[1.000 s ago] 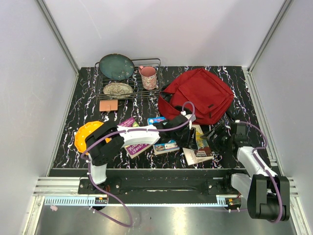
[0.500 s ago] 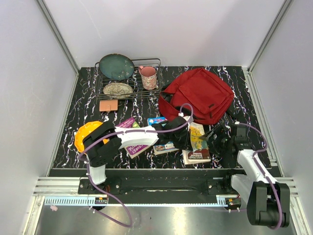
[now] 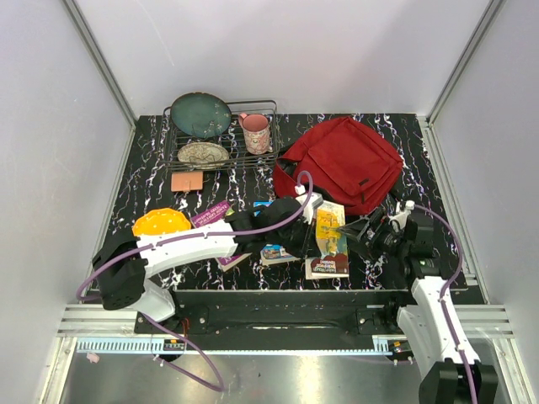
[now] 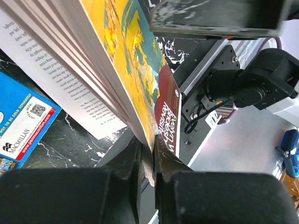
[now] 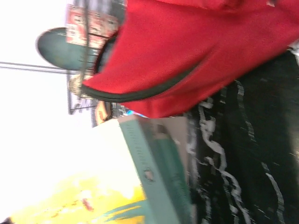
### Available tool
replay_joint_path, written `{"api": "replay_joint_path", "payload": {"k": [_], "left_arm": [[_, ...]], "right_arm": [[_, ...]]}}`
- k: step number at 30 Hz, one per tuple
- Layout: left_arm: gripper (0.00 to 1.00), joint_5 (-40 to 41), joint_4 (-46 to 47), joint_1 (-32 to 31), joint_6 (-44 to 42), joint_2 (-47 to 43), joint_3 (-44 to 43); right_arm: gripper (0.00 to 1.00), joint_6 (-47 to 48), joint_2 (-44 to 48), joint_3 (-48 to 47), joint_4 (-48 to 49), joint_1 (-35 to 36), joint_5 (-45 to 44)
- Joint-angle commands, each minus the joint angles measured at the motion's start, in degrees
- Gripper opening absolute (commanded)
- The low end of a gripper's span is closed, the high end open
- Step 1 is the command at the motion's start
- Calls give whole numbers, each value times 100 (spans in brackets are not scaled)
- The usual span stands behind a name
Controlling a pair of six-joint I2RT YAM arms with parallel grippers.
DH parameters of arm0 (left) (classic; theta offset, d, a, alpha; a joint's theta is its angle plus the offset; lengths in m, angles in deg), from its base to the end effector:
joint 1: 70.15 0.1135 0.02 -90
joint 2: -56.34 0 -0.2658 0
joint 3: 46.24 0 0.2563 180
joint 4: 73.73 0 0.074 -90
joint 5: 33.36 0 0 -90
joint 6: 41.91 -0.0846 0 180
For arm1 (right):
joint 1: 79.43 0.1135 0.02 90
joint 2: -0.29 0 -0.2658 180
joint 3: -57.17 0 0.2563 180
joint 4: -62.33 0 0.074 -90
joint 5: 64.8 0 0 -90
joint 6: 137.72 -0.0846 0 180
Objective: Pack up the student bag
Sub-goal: Pick up the book from the center of the board.
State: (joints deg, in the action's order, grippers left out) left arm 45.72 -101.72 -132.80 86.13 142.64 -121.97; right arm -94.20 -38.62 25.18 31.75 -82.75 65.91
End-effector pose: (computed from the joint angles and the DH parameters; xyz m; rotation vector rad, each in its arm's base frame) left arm 0.1593 -0.3428 0.2338 0.6437 2.4123 -1.0771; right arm 0.1801 0.0448 0.1655 0.5778 2.2290 1.1923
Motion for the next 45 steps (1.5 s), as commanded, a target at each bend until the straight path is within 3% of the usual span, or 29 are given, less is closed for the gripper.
{"api": "replay_joint_path", "payload": {"k": [1, 4, 9, 13, 22, 27, 31, 33, 34, 36, 37, 41, 43, 44, 45], "left_arm": [[0, 169, 470, 16, -420, -368, -223], [0, 134, 619, 16, -508, -403, -206], [0, -68, 892, 16, -570, -465, -170], [0, -77, 980, 16, -666, -623, -144], [0, -428, 1558, 34, -526, -615, 199], [0, -613, 1964, 104, -315, -413, 374], [0, -649, 2324, 227, -96, -333, 585], [0, -683, 2456, 288, -8, -290, 769], [0, -692, 2587, 341, 80, -272, 840], [0, -727, 2755, 411, 186, -185, 1059], [0, -771, 2903, 473, 308, -158, 1121], [0, -859, 3142, 535, 476, -96, 1350], [0, -877, 3107, 535, 485, -26, 1350], [7, -894, 3072, 535, 494, -8, 1324], [35, -886, 2933, 535, 476, 27, 1254]], "right_arm": [[100, -449, 367, -140, 938, 32, 982], [100, -687, 280, -114, 1325, 32, 1272], [100, -39, -203, -219, 678, 32, 932], [100, 113, -310, -141, 754, 32, 860], [100, -511, -599, 307, 2300, 85, 1352], [100, -459, -1038, 238, 2424, 305, 1230], [97, -406, -1328, 150, 2494, 902, 869], [90, -458, -1452, 167, 2634, 1051, 763], [80, -485, -1478, 211, 2679, 1061, 737], [69, -529, -1452, 255, 2740, 1061, 667], [55, -538, -1435, 290, 2741, 1069, 640], [20, -617, -1285, 308, 2750, 1061, 561], [10, -617, -1250, 273, 2680, 1061, 535], [0, -591, -1206, 255, 2636, 1069, 474], [0, -564, -1171, 220, 2427, 1069, 421]]}}
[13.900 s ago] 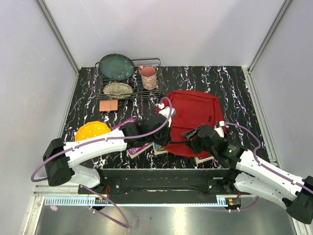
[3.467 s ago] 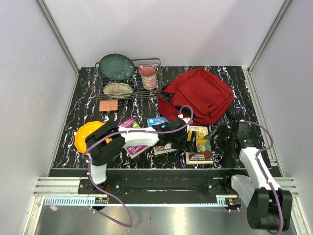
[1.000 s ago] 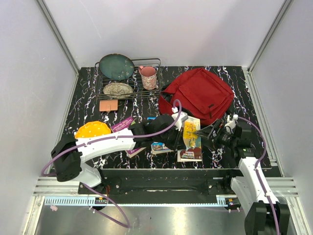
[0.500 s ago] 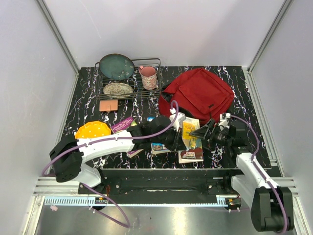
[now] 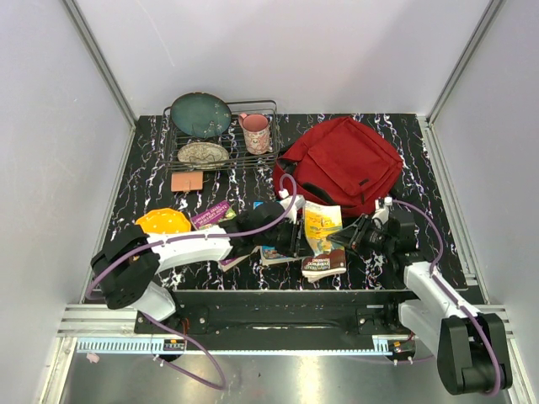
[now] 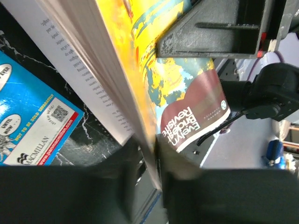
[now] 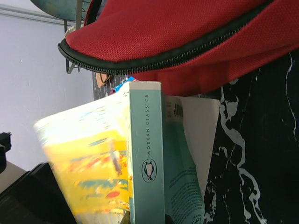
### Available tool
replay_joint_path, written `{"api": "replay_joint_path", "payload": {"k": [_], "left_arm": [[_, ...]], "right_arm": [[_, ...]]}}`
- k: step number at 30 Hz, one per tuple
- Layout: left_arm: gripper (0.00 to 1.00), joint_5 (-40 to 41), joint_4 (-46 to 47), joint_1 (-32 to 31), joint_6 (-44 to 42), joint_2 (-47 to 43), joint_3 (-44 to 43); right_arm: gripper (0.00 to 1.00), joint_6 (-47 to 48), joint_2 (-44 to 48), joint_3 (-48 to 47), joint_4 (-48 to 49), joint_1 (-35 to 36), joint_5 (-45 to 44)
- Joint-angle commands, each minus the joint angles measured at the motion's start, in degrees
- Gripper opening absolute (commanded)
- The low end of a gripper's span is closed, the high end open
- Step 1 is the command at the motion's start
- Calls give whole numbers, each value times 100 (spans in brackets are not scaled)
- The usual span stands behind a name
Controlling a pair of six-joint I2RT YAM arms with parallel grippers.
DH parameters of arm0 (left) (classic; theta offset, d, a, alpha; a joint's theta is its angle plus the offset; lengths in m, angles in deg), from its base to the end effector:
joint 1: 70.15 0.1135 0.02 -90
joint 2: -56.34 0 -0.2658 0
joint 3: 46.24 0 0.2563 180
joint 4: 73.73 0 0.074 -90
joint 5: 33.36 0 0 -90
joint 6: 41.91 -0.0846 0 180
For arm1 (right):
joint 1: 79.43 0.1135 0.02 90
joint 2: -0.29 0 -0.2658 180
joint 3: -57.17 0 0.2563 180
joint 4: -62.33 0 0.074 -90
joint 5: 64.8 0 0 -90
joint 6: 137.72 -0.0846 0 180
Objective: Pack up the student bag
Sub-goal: Pick up the book from the center of the board.
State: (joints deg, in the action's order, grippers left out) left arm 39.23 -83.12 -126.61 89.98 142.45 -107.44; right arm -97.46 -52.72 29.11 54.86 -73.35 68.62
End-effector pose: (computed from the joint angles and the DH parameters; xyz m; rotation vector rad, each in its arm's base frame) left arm 0.1790 -0.3159 0.1835 0.5057 2.3975 -1.2209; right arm 0.1995 0.0797 0.1451 0.3753 2.2457 1.3547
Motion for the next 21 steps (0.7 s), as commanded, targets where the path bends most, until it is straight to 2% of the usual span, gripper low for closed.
{"api": "replay_joint_path", "payload": {"k": [1, 4, 7, 11, 15, 21], "left_arm": [[50, -237, 993, -84, 39, 38, -235], [86, 52, 572, -84, -110, -269, -279], [99, 658, -17, -84, -373, -822, -253], [99, 1204, -397, 13, -585, -1394, -253], [99, 1319, -581, 232, -559, -1772, -218], [99, 810, 243, 759, -261, -1834, -77]], "right_arm": [[0, -186, 282, -269, -25, 130, 88], [0, -89, 642, -463, -474, 129, 0], [0, -150, 1047, -656, -782, 129, 157], [0, -842, 1495, -762, -283, 129, 719], [0, -1424, 1584, -868, 446, 130, 1019], [0, -2478, 1575, -1000, 1746, 130, 1371]]}}
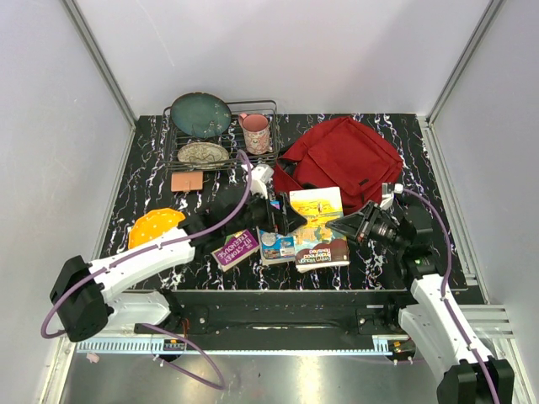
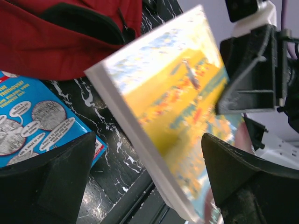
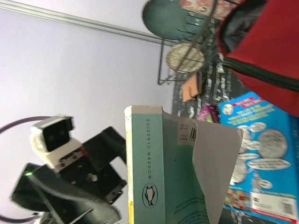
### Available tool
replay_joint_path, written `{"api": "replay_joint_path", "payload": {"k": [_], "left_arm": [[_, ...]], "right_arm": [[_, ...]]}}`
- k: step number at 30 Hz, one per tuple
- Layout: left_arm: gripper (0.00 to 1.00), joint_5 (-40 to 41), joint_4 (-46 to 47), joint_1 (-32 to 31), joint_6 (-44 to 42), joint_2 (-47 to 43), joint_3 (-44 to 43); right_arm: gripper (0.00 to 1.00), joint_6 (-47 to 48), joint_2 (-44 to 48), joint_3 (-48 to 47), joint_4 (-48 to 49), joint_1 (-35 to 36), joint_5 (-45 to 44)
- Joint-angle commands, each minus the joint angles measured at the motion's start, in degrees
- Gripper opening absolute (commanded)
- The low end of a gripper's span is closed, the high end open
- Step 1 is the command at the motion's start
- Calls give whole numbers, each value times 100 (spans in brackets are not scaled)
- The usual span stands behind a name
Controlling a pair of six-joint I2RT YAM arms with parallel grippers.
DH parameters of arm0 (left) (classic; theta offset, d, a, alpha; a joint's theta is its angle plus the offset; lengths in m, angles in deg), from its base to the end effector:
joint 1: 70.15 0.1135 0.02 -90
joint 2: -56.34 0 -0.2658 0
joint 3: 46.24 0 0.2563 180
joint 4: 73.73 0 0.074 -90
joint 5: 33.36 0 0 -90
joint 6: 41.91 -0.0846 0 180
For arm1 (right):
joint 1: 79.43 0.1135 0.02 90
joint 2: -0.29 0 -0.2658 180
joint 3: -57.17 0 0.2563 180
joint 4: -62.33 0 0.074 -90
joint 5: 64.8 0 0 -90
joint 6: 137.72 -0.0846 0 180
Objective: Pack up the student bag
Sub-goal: Pick up the book from the center of the board.
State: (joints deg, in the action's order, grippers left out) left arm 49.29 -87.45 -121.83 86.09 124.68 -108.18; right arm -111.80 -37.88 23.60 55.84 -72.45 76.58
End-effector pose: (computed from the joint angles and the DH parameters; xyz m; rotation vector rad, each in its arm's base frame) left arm 0.1929 -0.2616 0.2776 0.3438 2.0745 -1.1305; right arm 0.1815 0.0888 0.2328 0.2439 2.0004 1.6296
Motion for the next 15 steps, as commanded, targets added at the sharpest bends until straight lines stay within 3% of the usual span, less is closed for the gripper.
{"api": "replay_joint_path", "payload": {"k": [1, 10, 15], "left_arm": [[99, -292, 808, 334, 216, -49, 15], [99, -1470, 2662, 633, 1024, 224, 270], [99, -1875, 3243, 633, 1236, 365, 366]], "right_arm": [[0, -1176, 99, -466, 1798, 40, 602], [0, -2205, 117, -397, 3082, 40, 698], [0, -2768, 12, -264, 3970, 40, 611]]}}
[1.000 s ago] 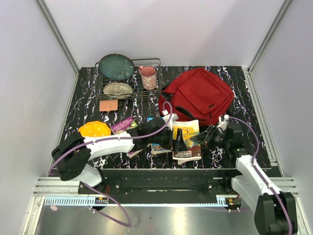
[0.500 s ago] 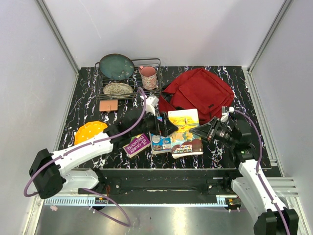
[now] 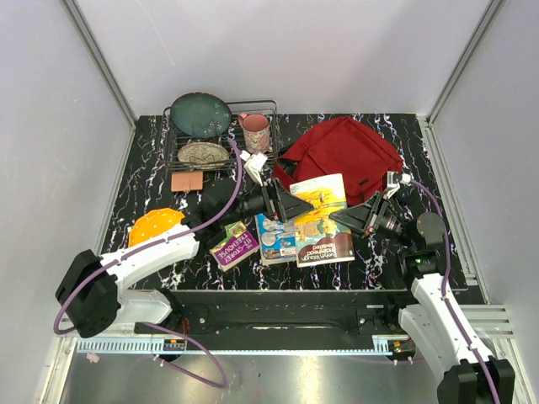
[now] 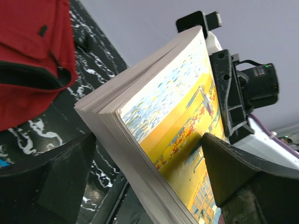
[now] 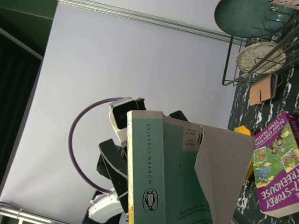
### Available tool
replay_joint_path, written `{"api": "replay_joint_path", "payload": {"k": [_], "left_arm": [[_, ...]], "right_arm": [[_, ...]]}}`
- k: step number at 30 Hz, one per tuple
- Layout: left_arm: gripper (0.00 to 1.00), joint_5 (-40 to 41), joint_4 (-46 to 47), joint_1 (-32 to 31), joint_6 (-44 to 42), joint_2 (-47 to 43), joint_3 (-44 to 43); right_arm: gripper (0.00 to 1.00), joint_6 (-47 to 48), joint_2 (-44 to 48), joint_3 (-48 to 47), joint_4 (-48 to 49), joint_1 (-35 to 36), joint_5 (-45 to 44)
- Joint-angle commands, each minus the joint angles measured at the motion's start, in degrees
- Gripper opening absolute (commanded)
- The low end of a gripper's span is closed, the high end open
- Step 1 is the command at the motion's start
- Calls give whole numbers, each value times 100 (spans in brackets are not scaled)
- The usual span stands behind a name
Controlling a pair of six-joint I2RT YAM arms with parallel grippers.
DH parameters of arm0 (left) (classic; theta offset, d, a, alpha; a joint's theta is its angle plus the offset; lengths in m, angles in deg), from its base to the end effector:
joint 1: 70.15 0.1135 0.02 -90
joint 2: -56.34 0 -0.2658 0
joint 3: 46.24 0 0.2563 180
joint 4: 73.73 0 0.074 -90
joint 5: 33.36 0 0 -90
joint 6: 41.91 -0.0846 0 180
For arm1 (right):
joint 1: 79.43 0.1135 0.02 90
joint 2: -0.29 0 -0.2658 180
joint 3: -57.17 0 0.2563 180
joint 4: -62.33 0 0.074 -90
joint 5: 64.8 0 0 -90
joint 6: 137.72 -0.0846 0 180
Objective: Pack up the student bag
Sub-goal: Pick up the book from the center of the board.
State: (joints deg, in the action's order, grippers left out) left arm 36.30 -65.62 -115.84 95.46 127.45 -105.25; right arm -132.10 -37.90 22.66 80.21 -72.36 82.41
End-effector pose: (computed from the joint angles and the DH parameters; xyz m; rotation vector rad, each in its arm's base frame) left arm 0.2147 -0.2621 0.3006 0.2821 1.8527 -1.4792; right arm 0.1729 0.0931 0.2908 0.1126 1.7682 1.8871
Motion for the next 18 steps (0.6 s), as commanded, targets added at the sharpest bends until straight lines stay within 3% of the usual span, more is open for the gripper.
{"api": "replay_joint_path", "payload": {"k": [1, 5, 10, 14, 15, 17, 18], "left_arm": [[99, -585, 1122, 34, 368, 87, 91], [99, -769, 1394, 43, 483, 166, 118], [99, -1104, 1957, 43, 738, 254, 109], [73, -1121, 1879, 52, 668, 202, 74], [53, -1095, 1800, 52, 633, 184, 74], [37, -1016, 1466, 52, 476, 87, 30], [24, -938, 1361, 52, 422, 61, 21]], "right_arm": [[0, -799, -12, -144, 1647, 31, 18], [0, -1168, -162, -118, 2236, 31, 18], [0, -1038, -276, -118, 2010, 31, 115], [0, -870, -267, -30, 1798, 31, 132], [0, -739, -267, -38, 1719, 31, 141], [0, -537, -259, -65, 1272, 31, 150], [0, -275, -250, -82, 1087, 31, 141]]}}
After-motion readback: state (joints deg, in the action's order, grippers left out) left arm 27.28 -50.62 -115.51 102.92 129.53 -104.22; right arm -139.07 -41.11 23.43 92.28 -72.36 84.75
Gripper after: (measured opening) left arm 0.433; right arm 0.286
